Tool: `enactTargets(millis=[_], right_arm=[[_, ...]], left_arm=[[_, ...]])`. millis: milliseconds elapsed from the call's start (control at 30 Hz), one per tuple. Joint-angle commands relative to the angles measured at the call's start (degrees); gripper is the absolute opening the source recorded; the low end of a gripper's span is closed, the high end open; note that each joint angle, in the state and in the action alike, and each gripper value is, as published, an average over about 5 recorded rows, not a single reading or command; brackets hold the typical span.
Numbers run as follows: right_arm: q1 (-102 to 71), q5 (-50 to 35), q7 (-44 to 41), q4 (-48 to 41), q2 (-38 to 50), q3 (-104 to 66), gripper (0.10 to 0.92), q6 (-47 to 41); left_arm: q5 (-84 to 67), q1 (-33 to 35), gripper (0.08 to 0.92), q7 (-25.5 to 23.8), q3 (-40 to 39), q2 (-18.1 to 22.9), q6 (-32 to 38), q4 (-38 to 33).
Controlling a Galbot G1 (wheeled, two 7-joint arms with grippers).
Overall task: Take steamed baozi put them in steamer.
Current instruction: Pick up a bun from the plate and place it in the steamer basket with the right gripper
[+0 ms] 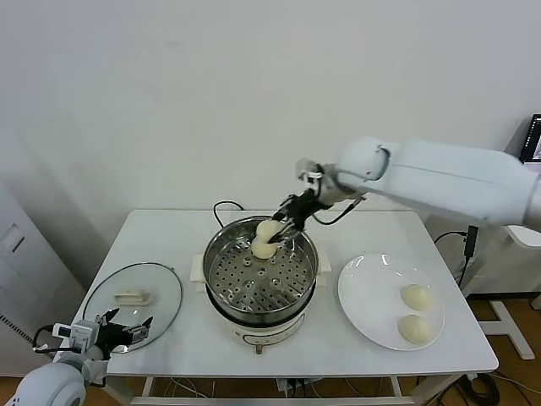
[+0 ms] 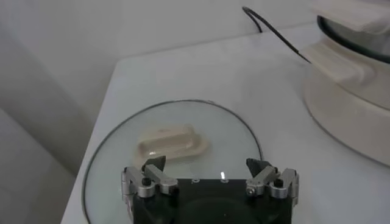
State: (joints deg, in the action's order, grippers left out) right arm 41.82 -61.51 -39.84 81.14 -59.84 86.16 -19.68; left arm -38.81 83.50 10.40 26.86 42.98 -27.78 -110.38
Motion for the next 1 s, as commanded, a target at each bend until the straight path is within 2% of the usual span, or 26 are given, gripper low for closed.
enactTargets(millis=[33,567,667,833,1000], right_arm=[[-5.1,-1.4,3.7,-1.1,-8.2,-0.5,0.475,-1.7],[-9.9,2.0,6.9,-3.7,-11.4,-0.3,0.483,-3.9],[-10.1,2.4,7.4,-4.0,-11.6,-0.3,0.534,-4.4],[-9.2,2.5,8.1,-3.9,-10.9,-1.2,0.677,-5.0],[-2.8,2.5,4.2,-1.2,-4.1,-0.4,0.800,-4.6]], left_arm=[[0.0,-0.2,0.823,0.0,-0.1,0.0,0.1,0.4],[0.3,-0.5,0.823,0.0,-0.3,0.6,0.0,0.7],[0.3,-0.5,0.823,0.0,-0.3,0.7,0.0,0.7],[0.3,-0.4,0.823,0.0,-0.3,0.9,0.0,0.8],[0.3,-0.3,0.823,0.0,-0.3,0.8,0.1,0.9]])
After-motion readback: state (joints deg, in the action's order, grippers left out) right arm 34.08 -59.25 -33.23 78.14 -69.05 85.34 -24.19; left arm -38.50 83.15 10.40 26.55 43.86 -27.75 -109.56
